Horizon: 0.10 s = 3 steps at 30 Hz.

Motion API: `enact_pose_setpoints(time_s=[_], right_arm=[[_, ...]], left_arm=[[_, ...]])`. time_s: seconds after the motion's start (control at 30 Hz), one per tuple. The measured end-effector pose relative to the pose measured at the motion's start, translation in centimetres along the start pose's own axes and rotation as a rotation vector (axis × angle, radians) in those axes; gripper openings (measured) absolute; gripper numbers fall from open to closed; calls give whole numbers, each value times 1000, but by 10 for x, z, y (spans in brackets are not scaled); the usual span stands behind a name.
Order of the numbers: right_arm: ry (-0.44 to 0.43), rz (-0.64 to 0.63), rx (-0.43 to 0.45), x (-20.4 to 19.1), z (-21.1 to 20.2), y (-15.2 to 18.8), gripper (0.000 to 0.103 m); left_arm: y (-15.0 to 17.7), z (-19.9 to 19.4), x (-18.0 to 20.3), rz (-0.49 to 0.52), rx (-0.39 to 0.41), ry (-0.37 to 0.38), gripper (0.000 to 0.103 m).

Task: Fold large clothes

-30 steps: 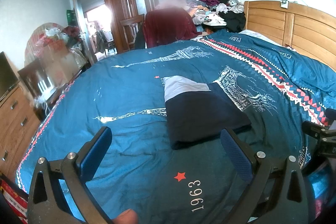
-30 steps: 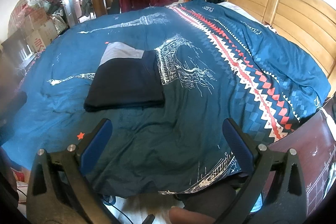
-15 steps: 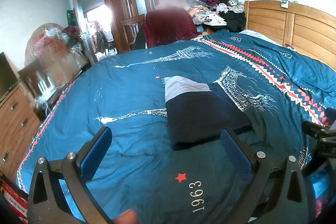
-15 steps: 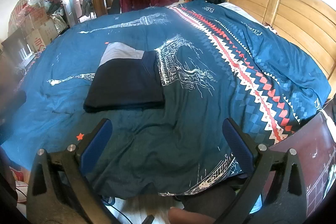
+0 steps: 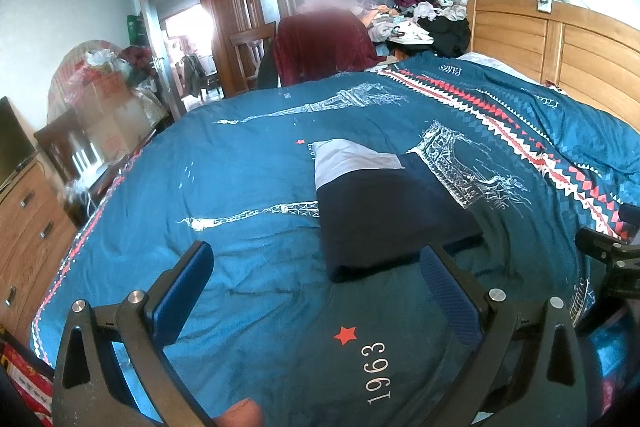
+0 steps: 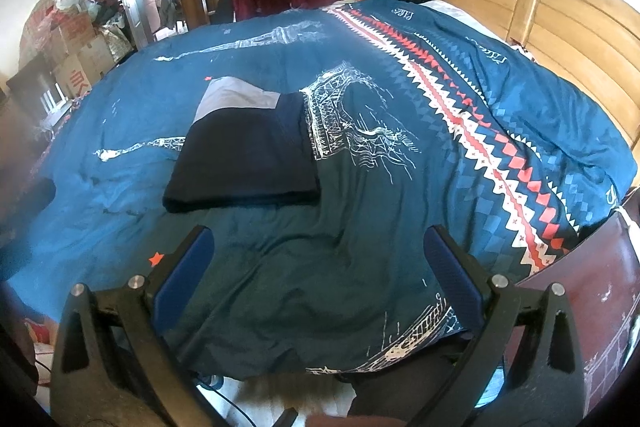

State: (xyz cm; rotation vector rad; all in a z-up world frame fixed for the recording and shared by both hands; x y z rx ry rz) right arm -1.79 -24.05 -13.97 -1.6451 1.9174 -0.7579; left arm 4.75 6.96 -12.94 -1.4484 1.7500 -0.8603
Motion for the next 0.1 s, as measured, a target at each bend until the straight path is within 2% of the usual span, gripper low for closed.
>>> enact_pose_setpoints(time_s=[0.1], right_arm=[[4, -1, 8, 1, -1, 0, 103]], left_arm=[[1, 1, 0, -6, -4, 5, 103]])
Point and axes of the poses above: each gripper's, at about its wrist camera, not at the fingertips, and z roughly the way its jaws point, x to its right, y to its underside, the point moved 10 cm from there along z, roughly the way its jaws point, and after that the axes turned 3 degrees about -z, right-handed, at the moved point
